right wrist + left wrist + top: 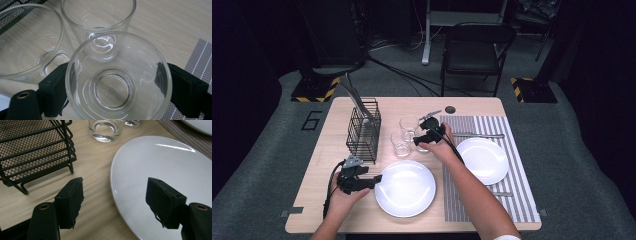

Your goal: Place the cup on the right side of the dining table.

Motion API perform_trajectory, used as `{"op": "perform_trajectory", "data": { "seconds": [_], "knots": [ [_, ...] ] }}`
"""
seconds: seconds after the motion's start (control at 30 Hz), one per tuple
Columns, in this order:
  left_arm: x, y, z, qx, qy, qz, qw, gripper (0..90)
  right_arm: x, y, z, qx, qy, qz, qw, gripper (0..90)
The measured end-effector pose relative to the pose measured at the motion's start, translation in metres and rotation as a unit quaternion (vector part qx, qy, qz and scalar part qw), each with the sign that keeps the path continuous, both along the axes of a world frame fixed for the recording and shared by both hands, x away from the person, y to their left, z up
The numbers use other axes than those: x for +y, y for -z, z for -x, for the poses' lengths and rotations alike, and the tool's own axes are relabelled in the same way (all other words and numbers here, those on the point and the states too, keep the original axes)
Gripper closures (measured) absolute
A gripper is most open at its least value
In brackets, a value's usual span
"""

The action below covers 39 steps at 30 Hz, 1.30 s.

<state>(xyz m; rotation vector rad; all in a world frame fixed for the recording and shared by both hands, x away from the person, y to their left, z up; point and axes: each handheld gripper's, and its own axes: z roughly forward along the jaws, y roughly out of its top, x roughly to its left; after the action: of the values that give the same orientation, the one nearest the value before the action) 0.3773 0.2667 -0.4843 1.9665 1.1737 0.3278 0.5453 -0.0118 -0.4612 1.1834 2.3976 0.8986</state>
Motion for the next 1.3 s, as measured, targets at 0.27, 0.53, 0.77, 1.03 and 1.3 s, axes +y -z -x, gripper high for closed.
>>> {"op": "perform_trajectory", "data": {
  "seconds": [0.27,0.53,0.77,1.03,1.3],
  "knots": [
    [0.0003,0.0,0.0001,0.0,0.0,0.0,1.0,30.5,0.0018,-0.0007,-0.0005,-0.009,-0.001,0.003,1.0,16.3],
    [0.0001,0.0,0.0002,0.0,-0.002,-0.001,1.0,31.0,0.002,-0.002,-0.0011,-0.006,-0.007,0.009,0.9999,16.7],
    [0.0011,0.0,-0.0001,0.0,0.0,-0.002,1.0,31.2,0.0015,-0.0026,-0.0009,-0.005,-0.01,0.01,0.9999,16.8],
    [0.001,-0.0001,0.0002,0.002,0.001,-0.003,1.0,31.4,0.0004,-0.0036,-0.0001,-0.005,-0.011,0.016,0.9998,16.8],
    [0.001,-0.0002,0.0002,0.003,0.001,-0.004,1.0,31.5,-0.0021,-0.0047,-0.0006,-0.006,-0.006,0.013,0.9999,16.8]
  ]
}}
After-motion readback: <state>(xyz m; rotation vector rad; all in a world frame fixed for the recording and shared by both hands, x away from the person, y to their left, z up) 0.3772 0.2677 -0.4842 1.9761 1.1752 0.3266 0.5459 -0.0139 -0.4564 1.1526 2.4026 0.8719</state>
